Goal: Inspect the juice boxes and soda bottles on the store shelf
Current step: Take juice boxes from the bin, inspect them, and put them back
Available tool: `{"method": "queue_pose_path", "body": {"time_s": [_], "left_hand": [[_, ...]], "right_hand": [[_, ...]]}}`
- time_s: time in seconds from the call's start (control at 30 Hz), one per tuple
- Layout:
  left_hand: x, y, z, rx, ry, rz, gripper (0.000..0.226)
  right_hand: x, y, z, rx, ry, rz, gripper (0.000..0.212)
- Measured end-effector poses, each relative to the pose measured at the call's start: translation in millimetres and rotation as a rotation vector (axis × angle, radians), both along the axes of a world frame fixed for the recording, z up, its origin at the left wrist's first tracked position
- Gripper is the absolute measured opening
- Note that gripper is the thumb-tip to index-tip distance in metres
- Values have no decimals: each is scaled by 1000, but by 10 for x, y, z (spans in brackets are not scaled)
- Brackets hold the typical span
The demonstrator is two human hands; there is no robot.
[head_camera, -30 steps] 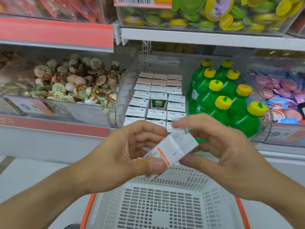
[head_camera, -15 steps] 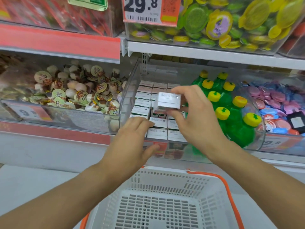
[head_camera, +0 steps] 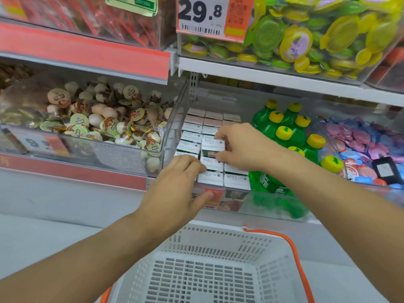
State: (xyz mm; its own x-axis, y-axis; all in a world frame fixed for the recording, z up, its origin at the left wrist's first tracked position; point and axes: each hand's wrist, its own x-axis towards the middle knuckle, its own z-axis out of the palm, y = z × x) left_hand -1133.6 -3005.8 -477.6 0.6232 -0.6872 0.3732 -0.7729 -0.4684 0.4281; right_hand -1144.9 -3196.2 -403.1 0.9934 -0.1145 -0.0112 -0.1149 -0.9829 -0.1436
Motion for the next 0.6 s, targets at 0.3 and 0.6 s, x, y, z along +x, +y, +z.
{"method": "queue_pose_path", "body": {"time_s": [0.3,0.6], "left_hand": [[-1,-16,7,-7,5,7,47],[2,-19,2,-10,17,11,47]], "right_hand": [[252,-169,163,17,152,51,34],[549,-345,46,91,114,86,28]]}}
